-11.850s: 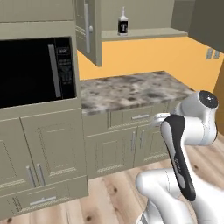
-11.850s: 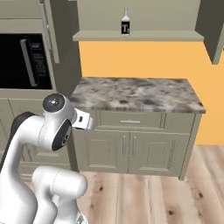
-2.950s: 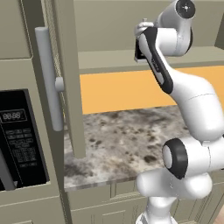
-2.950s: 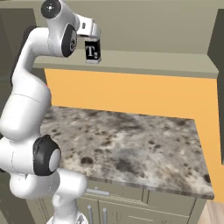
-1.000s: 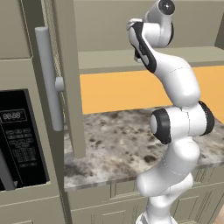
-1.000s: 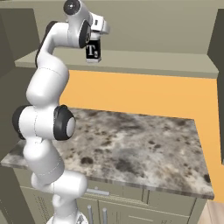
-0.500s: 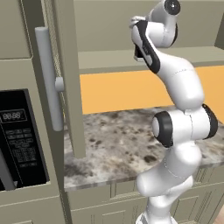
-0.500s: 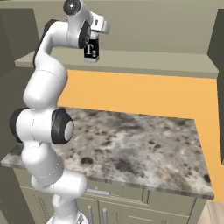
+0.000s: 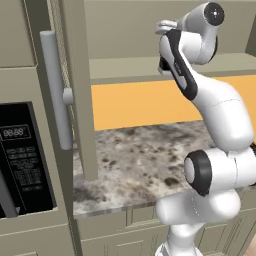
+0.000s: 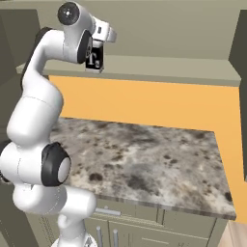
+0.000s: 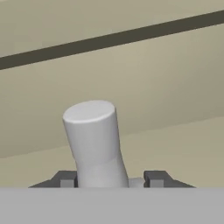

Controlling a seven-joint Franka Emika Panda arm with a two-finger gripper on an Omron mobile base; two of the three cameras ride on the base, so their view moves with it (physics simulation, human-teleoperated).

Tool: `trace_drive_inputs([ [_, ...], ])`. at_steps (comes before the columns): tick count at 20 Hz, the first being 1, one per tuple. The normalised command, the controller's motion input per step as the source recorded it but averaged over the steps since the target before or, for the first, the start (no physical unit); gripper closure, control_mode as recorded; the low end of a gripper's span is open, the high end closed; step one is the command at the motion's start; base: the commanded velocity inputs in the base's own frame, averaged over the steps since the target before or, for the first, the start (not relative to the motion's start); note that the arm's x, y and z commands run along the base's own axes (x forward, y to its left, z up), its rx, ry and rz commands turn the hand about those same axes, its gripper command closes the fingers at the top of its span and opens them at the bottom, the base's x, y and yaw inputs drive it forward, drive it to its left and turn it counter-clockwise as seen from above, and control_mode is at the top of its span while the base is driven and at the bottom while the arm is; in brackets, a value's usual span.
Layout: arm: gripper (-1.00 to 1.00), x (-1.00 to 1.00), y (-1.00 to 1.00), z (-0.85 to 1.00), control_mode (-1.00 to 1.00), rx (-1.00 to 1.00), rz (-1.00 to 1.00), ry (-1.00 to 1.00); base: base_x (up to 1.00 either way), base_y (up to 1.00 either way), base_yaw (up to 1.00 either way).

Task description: Get the candle and the liquor from the cabinet and move them to the dining counter.

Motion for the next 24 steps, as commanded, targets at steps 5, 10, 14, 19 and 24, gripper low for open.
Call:
trace_drive_inputs([
  [5,1.0,-0.74,0.0,0.09,-1.0,0.0,0.0,0.0,0.0,0.0,0.0],
  [10,1.0,-0.78,0.03,0.0,-1.0,0.0,0.0,0.0,0.0,0.0,0.0],
  [14,1.0,-0.72,0.09,-0.13,-1.0,0.0,0.0,0.0,0.0,0.0,0.0],
  [19,1.0,-0.64,0.13,-0.45,-1.0,-0.09,0.0,0.0,0.0,0.0,0.0],
  [24,1.0,-0.62,0.02,-0.68,-1.0,-0.16,0.0,0.01,0.0,0.0,0.0],
])
